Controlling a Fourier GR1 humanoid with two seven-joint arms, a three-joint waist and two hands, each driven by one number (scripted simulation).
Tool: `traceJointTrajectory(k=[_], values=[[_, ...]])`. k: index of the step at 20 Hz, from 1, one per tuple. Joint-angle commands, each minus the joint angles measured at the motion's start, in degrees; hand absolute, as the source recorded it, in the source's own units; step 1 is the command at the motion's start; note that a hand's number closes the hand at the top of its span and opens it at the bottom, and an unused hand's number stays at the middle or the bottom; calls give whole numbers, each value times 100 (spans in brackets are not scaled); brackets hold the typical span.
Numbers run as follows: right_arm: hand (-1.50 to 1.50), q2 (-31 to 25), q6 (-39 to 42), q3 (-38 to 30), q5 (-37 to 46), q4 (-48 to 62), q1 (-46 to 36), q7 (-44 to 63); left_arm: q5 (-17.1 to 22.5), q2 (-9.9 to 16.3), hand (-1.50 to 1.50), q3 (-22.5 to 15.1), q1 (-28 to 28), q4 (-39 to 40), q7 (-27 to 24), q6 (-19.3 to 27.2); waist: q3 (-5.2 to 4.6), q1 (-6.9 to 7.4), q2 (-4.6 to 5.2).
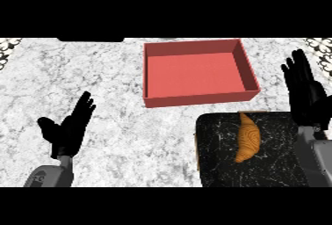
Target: Pick the croissant from the tray and place it in the cardboard box
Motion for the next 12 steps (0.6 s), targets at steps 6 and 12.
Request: traceJointTrajectory(k=[6, 12], values=[[-150, 299, -2341, 805, 2143, 398, 1199, 810, -885, 633, 0, -659, -651, -648, -250, -481, 108, -233, -159], [-150, -1019, -2773, 1371, 4325, 1217, 1928, 815, -903, 502, 0, -850, -617, -651, -149, -535, 32, -278, -71]])
